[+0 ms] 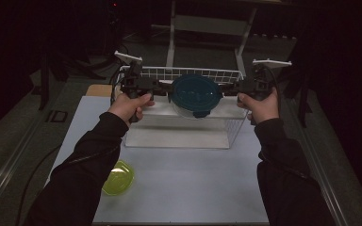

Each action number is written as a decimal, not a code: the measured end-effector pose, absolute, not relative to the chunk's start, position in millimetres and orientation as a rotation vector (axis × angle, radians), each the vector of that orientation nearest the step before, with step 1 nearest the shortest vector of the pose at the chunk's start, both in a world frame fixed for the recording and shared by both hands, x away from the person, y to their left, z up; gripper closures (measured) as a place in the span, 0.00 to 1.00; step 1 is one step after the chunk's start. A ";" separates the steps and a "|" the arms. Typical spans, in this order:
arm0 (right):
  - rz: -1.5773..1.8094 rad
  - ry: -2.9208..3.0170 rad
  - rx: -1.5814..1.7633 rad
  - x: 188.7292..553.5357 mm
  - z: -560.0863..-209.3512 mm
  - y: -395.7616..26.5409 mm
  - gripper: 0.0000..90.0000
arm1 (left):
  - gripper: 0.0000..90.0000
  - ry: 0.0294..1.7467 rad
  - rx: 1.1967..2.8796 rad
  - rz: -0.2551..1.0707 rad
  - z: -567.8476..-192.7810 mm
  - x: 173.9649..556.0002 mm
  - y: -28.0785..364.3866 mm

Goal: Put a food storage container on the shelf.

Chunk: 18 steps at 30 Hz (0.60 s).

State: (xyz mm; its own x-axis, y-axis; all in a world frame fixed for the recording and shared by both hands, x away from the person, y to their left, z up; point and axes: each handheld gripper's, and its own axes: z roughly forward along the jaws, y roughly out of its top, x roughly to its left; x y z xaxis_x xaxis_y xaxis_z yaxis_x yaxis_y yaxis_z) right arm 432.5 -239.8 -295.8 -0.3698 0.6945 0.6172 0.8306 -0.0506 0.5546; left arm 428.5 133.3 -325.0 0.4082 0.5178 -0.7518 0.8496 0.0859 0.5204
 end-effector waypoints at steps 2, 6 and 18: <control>-1.420 -2.086 -1.653 428.4 -292.6 -241.4 0.61 | 0.53 1.239 1.578 -0.361 -323.0 424.6 135.1; -1.461 -2.130 -1.605 420.4 -288.8 -243.6 0.61 | 0.52 1.229 1.619 -0.260 -317.9 411.8 137.6; -1.514 -2.216 -1.522 390.1 -286.9 -243.8 0.59 | 0.52 1.138 1.663 -0.116 -306.5 369.8 146.1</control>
